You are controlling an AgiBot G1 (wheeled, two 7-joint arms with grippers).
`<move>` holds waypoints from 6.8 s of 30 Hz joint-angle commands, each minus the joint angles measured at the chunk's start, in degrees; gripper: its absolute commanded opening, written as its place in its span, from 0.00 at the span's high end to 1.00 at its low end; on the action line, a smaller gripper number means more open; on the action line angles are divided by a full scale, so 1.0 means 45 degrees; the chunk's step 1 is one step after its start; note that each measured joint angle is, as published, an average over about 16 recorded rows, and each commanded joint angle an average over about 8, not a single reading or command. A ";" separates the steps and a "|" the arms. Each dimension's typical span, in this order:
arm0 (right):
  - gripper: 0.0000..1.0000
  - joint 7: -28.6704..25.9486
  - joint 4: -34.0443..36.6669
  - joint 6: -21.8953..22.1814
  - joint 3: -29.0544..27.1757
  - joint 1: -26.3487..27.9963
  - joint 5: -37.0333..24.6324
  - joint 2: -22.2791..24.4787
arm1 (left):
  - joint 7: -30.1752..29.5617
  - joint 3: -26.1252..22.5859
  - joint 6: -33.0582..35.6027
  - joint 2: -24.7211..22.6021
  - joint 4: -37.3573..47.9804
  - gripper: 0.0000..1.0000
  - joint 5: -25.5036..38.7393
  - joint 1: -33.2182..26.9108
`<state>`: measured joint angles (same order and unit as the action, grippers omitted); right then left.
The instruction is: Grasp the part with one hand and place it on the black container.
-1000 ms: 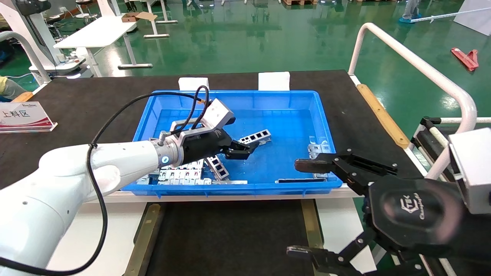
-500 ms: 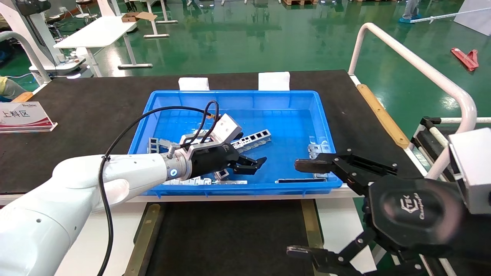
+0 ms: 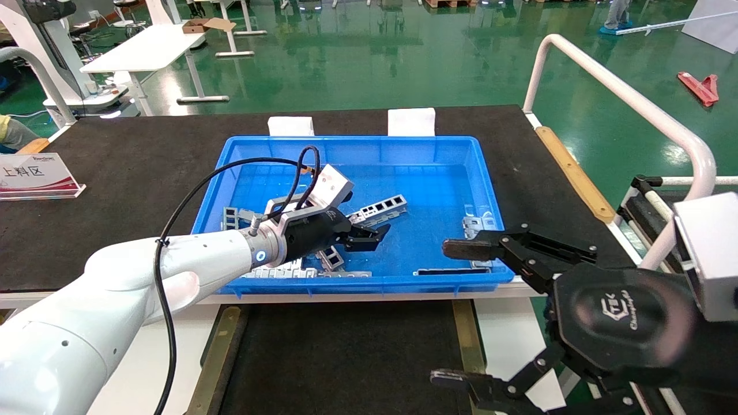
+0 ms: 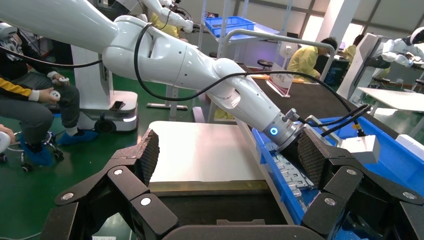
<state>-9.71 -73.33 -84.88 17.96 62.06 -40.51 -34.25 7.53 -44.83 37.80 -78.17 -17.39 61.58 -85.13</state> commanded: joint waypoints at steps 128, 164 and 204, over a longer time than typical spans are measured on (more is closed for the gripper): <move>1.00 0.0028 0.0000 0.0024 0.0057 0.0013 0.0039 0.0023 | -0.2040 -0.3327 0.0306 0.7296 -1.0230 1.00 -0.6709 0.7507; 1.00 0.0036 0.0000 0.0030 0.0072 0.0017 0.0049 0.0029 | -0.3915 -0.1494 -0.7462 0.2336 -0.8051 1.00 -0.8631 0.8759; 0.00 0.0044 0.0000 0.0037 0.0088 0.0021 0.0060 0.0035 | -0.3329 -0.1201 -0.6438 0.4071 -1.0906 0.00 -0.8064 0.9735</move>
<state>-9.51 -73.33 -84.71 18.36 62.15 -40.23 -34.09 -7.74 -50.46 9.12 -59.75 -66.26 25.22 -41.66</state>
